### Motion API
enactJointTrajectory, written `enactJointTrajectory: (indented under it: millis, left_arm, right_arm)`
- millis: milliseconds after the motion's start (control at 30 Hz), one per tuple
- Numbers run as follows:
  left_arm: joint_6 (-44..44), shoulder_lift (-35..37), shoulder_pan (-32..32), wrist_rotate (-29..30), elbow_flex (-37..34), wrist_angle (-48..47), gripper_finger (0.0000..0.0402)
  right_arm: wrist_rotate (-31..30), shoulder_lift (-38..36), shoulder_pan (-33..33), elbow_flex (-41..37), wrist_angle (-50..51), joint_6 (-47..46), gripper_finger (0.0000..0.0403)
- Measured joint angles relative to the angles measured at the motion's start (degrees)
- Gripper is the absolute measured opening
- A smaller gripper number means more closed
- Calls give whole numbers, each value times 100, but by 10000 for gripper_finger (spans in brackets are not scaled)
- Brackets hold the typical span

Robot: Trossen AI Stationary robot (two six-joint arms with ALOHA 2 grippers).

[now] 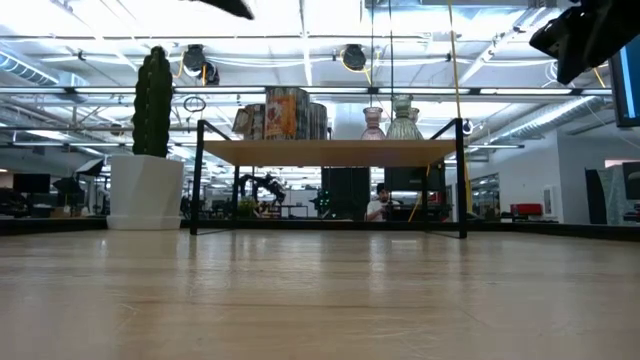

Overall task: Pick & Place candle stick holders
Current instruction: Return to Home Position

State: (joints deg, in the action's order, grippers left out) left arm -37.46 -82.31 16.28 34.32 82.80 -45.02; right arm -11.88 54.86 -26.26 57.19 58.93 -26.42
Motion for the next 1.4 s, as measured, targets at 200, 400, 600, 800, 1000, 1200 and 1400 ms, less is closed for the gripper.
enactJointTrajectory:
  millis: [200,400,600,800,1000,1200,1400]
  left_arm:
    - [-699,665,342,568,-752,-95,395]
    - [-967,1442,638,572,-2090,858,395]
    - [-818,2286,951,572,-3638,2321,395]
    - [-771,3170,1281,655,-4718,3018,395]
    - [-781,3993,1648,963,-5455,3195,395]
    - [-860,4510,1954,1525,-6209,3748,395]
    - [-385,4565,1978,1379,-6906,5252,395]
  right_arm:
    - [10,0,0,0,-428,-319,132]
    - [9,2,20,0,-1014,-36,132]
    - [27,-100,42,0,-1236,205,132]
    - [655,-560,38,0,-1359,744,132]
    - [765,-1285,42,0,-1413,1135,132]
    - [767,-1903,42,-158,-1670,1407,132]
    - [1082,-2463,42,-1210,-2913,1381,132]
